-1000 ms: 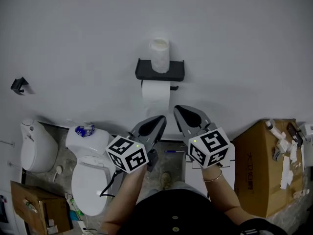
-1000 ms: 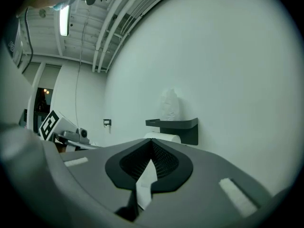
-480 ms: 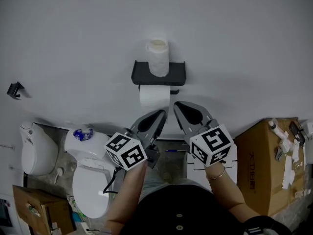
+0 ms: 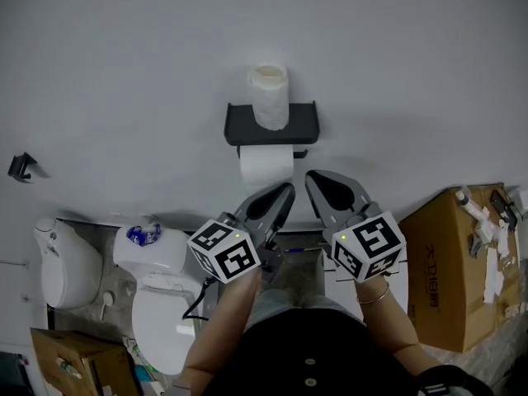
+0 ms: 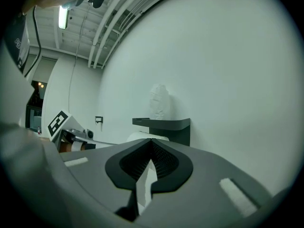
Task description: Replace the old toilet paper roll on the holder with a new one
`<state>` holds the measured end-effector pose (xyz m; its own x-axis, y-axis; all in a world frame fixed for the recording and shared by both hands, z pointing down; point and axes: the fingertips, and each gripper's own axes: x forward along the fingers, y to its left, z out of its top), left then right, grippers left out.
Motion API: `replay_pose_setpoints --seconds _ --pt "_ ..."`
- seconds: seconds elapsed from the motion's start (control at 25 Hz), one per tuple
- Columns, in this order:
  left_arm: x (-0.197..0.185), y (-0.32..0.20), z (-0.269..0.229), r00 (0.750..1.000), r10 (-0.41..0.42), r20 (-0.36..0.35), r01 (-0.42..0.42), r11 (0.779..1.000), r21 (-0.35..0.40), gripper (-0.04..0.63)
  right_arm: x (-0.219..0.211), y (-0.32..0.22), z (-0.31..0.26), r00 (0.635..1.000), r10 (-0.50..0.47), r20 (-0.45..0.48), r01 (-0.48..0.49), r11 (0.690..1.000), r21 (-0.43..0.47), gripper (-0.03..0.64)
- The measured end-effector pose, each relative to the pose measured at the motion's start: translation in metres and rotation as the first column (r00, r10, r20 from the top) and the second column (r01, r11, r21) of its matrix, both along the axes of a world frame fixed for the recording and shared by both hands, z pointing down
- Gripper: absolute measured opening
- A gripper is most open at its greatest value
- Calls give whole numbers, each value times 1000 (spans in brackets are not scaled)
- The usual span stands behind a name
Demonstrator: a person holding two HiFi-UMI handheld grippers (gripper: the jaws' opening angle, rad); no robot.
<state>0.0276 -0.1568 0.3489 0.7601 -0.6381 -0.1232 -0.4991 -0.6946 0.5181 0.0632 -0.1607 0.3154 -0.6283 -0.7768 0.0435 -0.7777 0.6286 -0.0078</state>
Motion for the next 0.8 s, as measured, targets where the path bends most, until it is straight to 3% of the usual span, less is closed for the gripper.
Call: replay_pose_setpoints --seconds 0.2,0.52,0.8 --pt "-6 -1 4 999 34 22 -34 999 -26 -3 -5 -2 0 999 33 16 -32 999 -16 2" --pt "-10 4 11 993 112 -46 -116 989 -87 1 -2 -1 7 995 101 19 -100 995 -24 2" --pt "-12 5 20 982 134 -130 -156 971 -179 100 -8 1 9 990 138 32 -137 990 -30 2"
